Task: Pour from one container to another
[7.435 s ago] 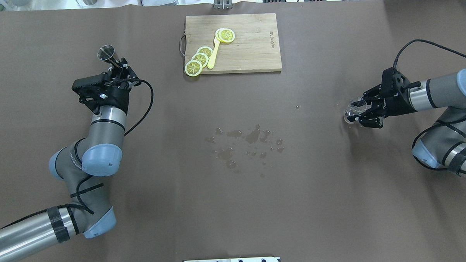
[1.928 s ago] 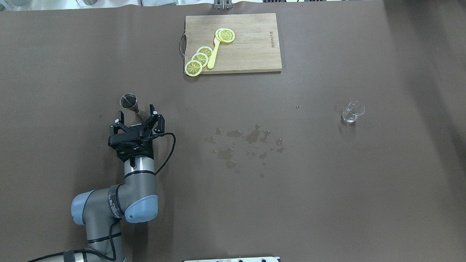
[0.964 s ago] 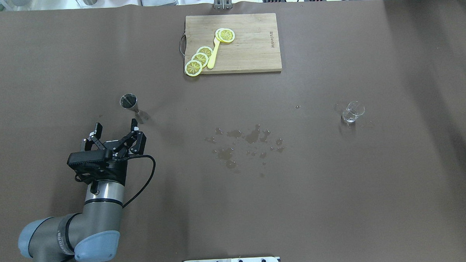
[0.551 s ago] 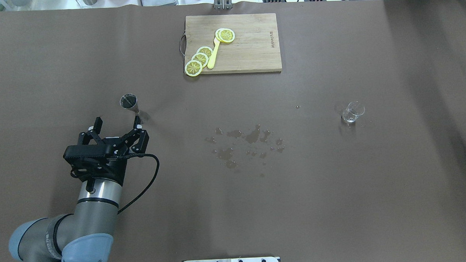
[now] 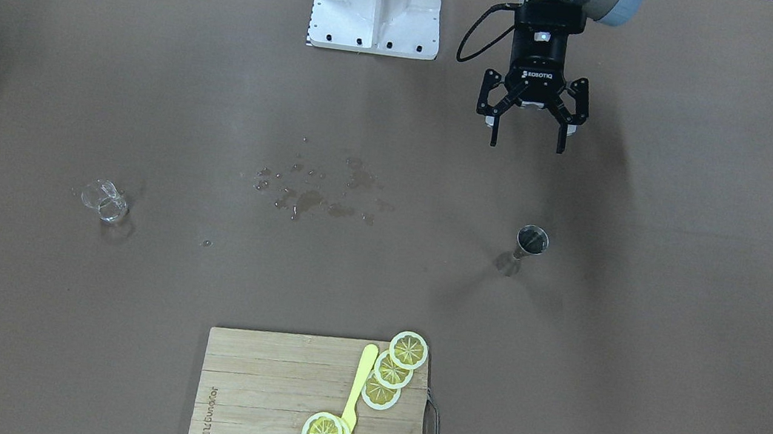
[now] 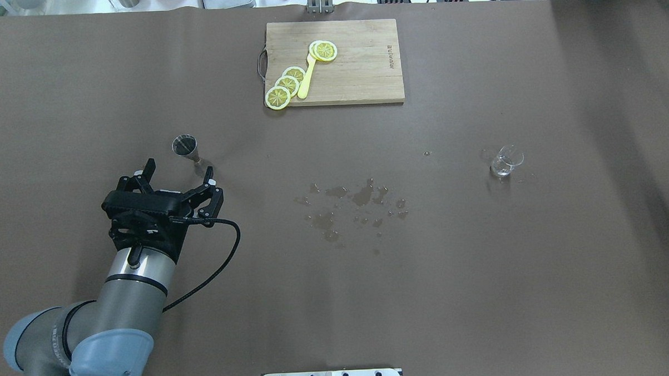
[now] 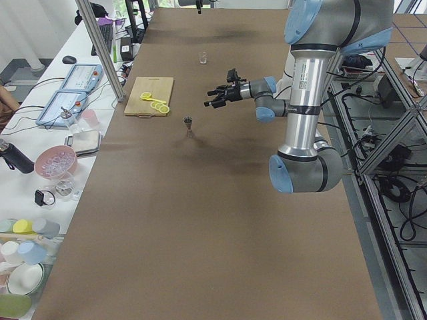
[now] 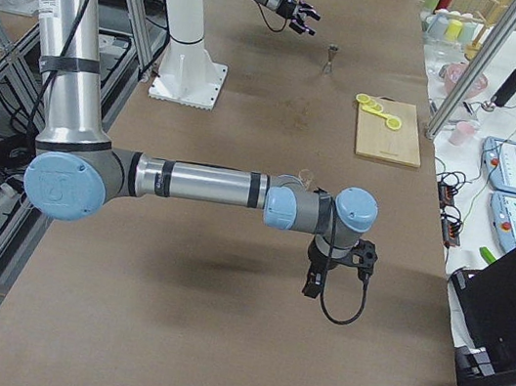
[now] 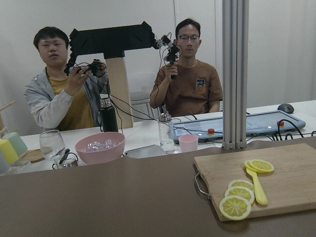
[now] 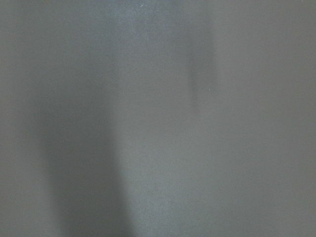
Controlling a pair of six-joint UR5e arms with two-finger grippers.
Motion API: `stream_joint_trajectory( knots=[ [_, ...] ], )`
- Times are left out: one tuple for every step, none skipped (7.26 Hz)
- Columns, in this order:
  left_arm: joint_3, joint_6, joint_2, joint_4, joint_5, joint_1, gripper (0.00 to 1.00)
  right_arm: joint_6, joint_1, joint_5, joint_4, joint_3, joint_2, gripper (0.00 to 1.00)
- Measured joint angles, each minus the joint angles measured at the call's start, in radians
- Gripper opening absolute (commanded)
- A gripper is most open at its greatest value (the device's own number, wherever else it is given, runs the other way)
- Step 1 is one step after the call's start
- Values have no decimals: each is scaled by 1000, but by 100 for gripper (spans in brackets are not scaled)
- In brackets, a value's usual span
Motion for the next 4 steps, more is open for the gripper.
stream_joint_trajectory(
  knots=[
    [-6,73,-21,0,-40,-19,99,0,1,0,0,0,0,100],
    [-10,118,-44,1,-79,-38,99,0,2,0,0,0,0,100],
    [-12,137,-67,2,-128,-61,99,0,3,0,0,0,0,100],
    [-13,144,-95,4,-203,-102,99,0,3,0,1,0,0,100]
  ],
)
